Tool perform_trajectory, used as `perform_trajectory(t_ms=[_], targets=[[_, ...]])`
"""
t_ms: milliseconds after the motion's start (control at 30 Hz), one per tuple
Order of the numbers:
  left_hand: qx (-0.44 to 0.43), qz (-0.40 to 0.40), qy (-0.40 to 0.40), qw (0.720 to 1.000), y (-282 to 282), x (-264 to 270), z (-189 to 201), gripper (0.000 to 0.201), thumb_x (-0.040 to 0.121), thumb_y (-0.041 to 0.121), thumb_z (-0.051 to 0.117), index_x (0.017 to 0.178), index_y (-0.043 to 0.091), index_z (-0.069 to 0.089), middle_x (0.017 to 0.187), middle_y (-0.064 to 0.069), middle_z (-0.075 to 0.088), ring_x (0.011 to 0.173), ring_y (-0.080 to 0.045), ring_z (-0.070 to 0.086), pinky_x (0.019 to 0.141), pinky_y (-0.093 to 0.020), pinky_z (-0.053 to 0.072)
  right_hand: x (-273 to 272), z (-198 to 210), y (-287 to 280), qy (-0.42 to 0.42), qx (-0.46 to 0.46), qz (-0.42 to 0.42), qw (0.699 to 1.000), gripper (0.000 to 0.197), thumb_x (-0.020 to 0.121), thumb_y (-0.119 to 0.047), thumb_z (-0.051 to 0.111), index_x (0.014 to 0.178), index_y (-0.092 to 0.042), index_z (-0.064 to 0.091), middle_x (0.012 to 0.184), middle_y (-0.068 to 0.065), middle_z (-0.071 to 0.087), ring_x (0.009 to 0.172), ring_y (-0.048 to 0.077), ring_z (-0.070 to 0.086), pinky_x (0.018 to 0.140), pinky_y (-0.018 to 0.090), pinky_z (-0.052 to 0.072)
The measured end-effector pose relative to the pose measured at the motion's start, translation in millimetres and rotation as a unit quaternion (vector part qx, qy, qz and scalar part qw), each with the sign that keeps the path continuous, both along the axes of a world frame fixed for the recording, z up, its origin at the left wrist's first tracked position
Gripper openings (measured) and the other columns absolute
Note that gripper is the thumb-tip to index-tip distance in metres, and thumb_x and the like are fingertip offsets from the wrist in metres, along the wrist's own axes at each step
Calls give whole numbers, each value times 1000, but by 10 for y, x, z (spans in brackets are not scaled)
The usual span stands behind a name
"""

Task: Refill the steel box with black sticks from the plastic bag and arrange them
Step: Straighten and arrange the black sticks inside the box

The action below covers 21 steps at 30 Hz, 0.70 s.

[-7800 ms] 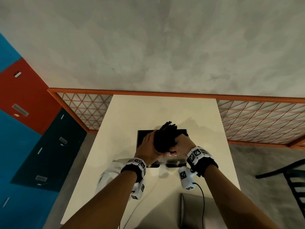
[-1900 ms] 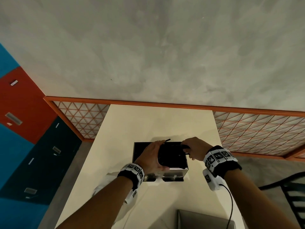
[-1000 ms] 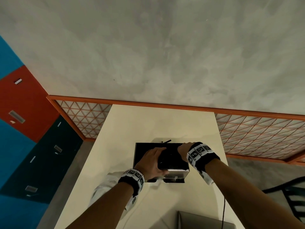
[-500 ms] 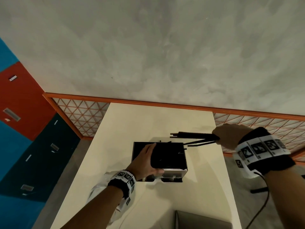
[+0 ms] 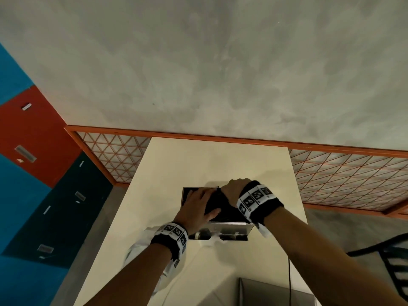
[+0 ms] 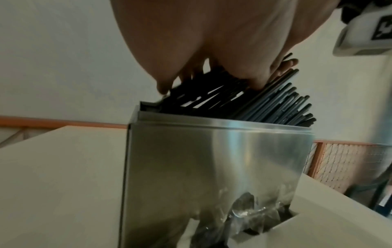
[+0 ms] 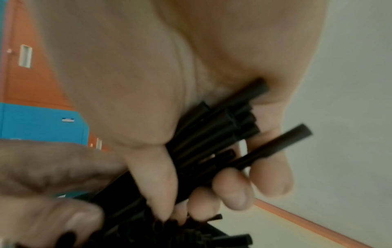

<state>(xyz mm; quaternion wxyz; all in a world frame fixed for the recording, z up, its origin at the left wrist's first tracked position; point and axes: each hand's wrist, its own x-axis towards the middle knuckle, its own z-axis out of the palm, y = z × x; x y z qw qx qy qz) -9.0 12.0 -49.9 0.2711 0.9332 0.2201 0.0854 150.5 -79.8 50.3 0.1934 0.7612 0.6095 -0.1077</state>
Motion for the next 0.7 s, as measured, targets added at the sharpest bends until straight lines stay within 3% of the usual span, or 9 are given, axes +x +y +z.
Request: perform_trajectory(t_ms=[100,200,267,333,400,467,533,600,700], targets=[[-8,10,47,999,-41,21,-148,49,107,46,38,152,24,38,144,1,46,132,-24,45,117,-46,28,50,-6,9,25,6,-3,1000,14,94,-29,52,87,-19,57,77,2,56,58,21,50,59,33,47],[-14,29,51,998,-18,-7,-256,45,109,39,35,149,21,42,140,-2,48,124,-26,49,112,-43,34,280,69,-28,167,-2,-87,982,31,89,-46,61,103,-19,65,99,5,65,84,27,63,72,37,53],[-42,37,55,997,10,3,-280,44,108,34,39,149,18,42,139,-4,46,120,-30,52,104,-43,43,414,53,-112,260,70,-159,950,37,91,-53,58,107,-21,67,104,2,64,95,25,62,83,37,52],[-52,30,72,996,39,16,-264,46,106,24,44,151,16,38,142,-7,43,120,-33,54,102,-44,47,466,-77,-196,307,174,-217,910,39,96,-51,51,104,-17,68,104,4,67,98,25,61,83,34,47],[-45,16,77,996,63,28,-246,58,100,15,52,155,16,33,146,-9,38,123,-33,54,105,-42,46,404,-258,-244,334,256,-286,861,41,99,-48,45,108,-14,67,108,6,66,102,26,60,81,30,41],[-52,-4,59,997,53,37,-203,69,95,11,55,158,17,28,151,-9,33,130,-29,49,112,-35,41,223,-458,-243,352,287,-307,836,46,101,-47,43,125,-13,61,124,7,58,114,26,55,90,28,38],[-63,-26,24,997,36,48,-168,69,94,9,56,157,14,30,154,-9,32,136,-26,43,118,-29,32,-13,-619,-213,372,281,-272,842,52,101,-47,41,138,-12,51,141,5,46,128,23,47,105,28,34],[-68,-41,-5,997,56,46,-178,66,94,10,57,155,14,33,153,-7,33,138,-24,40,119,-31,32,-157,-743,-156,370,278,-252,850,54,102,-46,39,141,-11,46,147,3,39,135,22,39,113,32,30],[-52,-63,-17,996,87,20,-226,64,98,19,55,157,16,31,155,-4,32,140,-20,37,119,-30,30,-120,-763,-87,261,277,-248,891,46,102,-43,36,133,-13,54,143,2,44,133,22,41,115,43,25]])
